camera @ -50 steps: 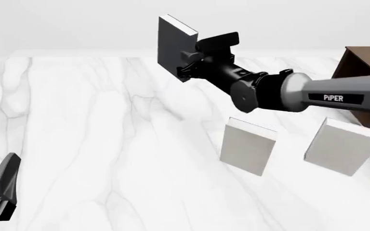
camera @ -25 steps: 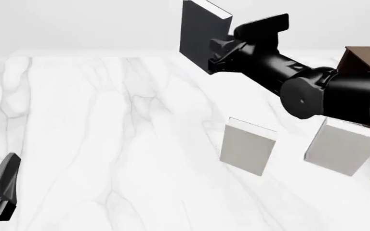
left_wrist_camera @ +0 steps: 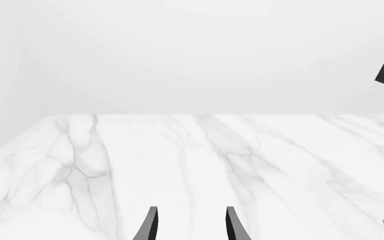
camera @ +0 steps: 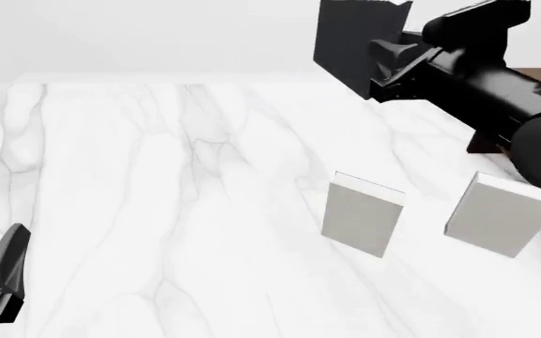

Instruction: Pick up the book on the left and place it on top of the shelf.

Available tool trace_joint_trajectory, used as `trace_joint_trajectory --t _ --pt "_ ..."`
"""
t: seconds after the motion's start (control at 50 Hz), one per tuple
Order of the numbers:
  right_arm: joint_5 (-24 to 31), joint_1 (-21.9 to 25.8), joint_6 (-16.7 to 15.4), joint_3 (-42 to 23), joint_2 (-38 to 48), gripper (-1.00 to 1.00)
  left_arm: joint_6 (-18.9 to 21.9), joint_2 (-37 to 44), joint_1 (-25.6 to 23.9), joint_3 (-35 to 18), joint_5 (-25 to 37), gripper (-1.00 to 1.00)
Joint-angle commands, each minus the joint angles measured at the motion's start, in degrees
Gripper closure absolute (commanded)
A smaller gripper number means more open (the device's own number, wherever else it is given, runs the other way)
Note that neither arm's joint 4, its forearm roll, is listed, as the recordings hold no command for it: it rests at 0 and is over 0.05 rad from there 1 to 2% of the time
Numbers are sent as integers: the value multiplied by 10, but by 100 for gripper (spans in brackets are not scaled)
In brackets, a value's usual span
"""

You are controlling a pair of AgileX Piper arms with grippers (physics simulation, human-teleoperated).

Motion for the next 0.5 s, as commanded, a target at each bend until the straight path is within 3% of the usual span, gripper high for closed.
trace_joint_trajectory --t 0.02,0.28,0.5 --pt "47 -39 -27 14 -79 100 0 0 0 0 0 -100" --pt "116 -78 -70 12 -149 100 0 0 0 0 0 -100" --pt "134 -117 -107 15 -174 100 0 0 0 0 0 -100"
